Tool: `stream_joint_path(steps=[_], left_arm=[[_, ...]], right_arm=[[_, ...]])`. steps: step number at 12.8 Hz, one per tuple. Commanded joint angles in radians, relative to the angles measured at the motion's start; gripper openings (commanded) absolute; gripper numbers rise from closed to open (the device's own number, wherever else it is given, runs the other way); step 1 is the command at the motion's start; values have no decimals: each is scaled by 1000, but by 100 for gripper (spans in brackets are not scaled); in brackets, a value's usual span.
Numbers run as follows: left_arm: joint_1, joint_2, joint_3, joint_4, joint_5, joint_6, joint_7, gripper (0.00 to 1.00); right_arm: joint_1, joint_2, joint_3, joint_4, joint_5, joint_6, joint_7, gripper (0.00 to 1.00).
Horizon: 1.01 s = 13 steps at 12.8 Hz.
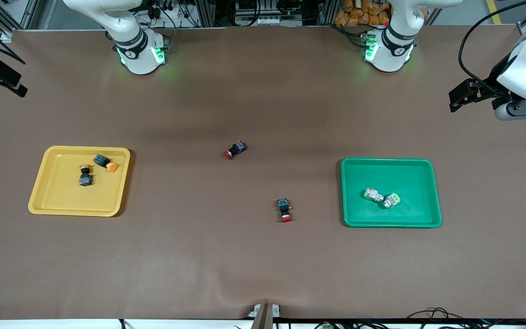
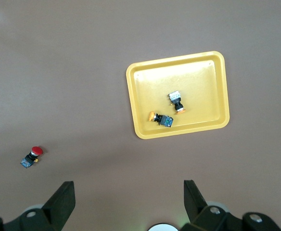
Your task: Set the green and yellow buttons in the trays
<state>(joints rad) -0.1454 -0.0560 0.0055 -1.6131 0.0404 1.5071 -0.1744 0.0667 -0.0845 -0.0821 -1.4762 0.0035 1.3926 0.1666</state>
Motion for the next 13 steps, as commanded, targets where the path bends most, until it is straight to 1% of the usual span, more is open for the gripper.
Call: stream_joint_path(steps=[1, 5, 13], left_arm=[[3, -18, -2, -13, -2, 8, -7, 100], [9, -61, -2, -33, -2, -1, -51, 100], [27, -56, 5, -22, -2, -1, -40, 100]], right_arm=[[-5, 17, -19, 43, 36, -26, -7, 100], [-5, 15, -19, 42, 39, -30, -7, 100], [1, 17, -18, 34, 39, -30, -10, 100]])
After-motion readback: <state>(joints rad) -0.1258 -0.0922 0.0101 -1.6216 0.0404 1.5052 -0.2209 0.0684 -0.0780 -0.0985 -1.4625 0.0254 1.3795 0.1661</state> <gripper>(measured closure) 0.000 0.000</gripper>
